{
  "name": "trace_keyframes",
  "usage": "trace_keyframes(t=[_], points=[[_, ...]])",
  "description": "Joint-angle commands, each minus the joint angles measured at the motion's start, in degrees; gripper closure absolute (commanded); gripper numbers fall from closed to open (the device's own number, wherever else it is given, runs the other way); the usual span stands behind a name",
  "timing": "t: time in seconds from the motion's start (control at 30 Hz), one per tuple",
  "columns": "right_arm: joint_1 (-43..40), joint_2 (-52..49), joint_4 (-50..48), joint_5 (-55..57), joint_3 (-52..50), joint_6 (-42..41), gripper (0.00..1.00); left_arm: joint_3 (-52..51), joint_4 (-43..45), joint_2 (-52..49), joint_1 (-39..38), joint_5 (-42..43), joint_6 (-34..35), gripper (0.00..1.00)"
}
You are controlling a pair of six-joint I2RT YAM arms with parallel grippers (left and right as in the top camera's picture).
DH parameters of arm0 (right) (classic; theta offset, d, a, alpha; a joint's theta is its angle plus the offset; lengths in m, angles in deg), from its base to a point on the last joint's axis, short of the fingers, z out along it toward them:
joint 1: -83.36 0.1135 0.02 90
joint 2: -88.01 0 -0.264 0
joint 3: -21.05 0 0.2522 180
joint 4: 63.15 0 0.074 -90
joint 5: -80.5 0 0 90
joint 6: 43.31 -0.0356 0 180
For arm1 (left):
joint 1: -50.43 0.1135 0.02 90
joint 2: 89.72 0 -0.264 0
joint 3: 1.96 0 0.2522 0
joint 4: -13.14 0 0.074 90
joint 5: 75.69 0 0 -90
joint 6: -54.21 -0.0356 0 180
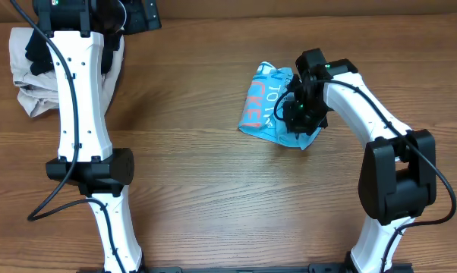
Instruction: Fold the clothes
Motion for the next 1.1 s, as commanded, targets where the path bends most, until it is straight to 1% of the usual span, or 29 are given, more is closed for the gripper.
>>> trace_keyframes(t=[0.0, 0.07, 0.2, 0.33, 0.5, 0.73, 0.77, 0.8, 0.87, 0.9, 0.97, 1.0, 1.07], points=[[-0.55, 2.89, 1.95, 0.98, 0.07, -1.20, 0.96, -0.20, -0.15, -0.11, 0.20, 0.04, -1.79, 0.00], [-1.70, 4.42, 3.28, 0.92, 0.11, -1.84, 0.96, -0.20, -0.15, -0.11, 0.17, 0.09, -1.79, 0.00], [-6.99, 8.33, 7.80, 0.48, 0.09, -3.28, 0.96, -0.20, -0.55, -0.11, 0.13, 0.11, -2.12, 0.00], [-12.00, 8.46, 11.80, 0.39, -0.57, -3.21, 0.96, -0.20, -1.03, -0.11, 0.07, 0.09, -3.63, 0.00], [-14.95, 8.46, 11.63, -1.84, -5.77, -1.88, 0.96, -0.20, -2.29, -0.11, -0.09, 0.04, -6.21, 0.00], [-16.20, 8.46, 7.41, -1.86, -16.20, -2.67, 0.93, -0.20, -4.35, -0.15, -0.26, 0.11, -9.49, 0.00], [-16.55, 8.46, 7.17, -1.88, -17.05, -2.80, 0.89, -0.20, -4.90, -0.17, -0.31, 0.24, -10.23, 0.00], [-16.85, 8.46, 6.99, -1.88, -17.49, -2.97, 0.82, -0.20, -5.40, -0.22, -0.52, 0.26, -10.80, 0.00], [-17.62, 8.46, 6.73, -2.10, -17.51, -3.30, 0.51, -0.20, -6.62, -0.48, -1.07, 0.28, -12.31, 0.00], [-17.99, 8.46, 6.54, -2.49, -17.11, -3.30, 0.37, -0.22, -7.15, -0.61, -1.46, 0.31, -13.22, 0.00], [-18.60, 8.46, 6.56, -2.80, -15.65, -3.30, 0.25, -0.22, -8.02, -1.18, -2.56, 0.70, -14.10, 0.00], [-18.88, 8.46, 6.91, -2.84, -14.27, -3.30, 0.23, -0.22, -8.41, -1.42, -3.21, 1.68, -14.88, 0.00], [-19.47, 8.50, 8.41, -3.39, -9.92, -3.28, 0.21, -0.22, -9.60, -2.75, -5.68, 6.21, -18.05, 0.00]])
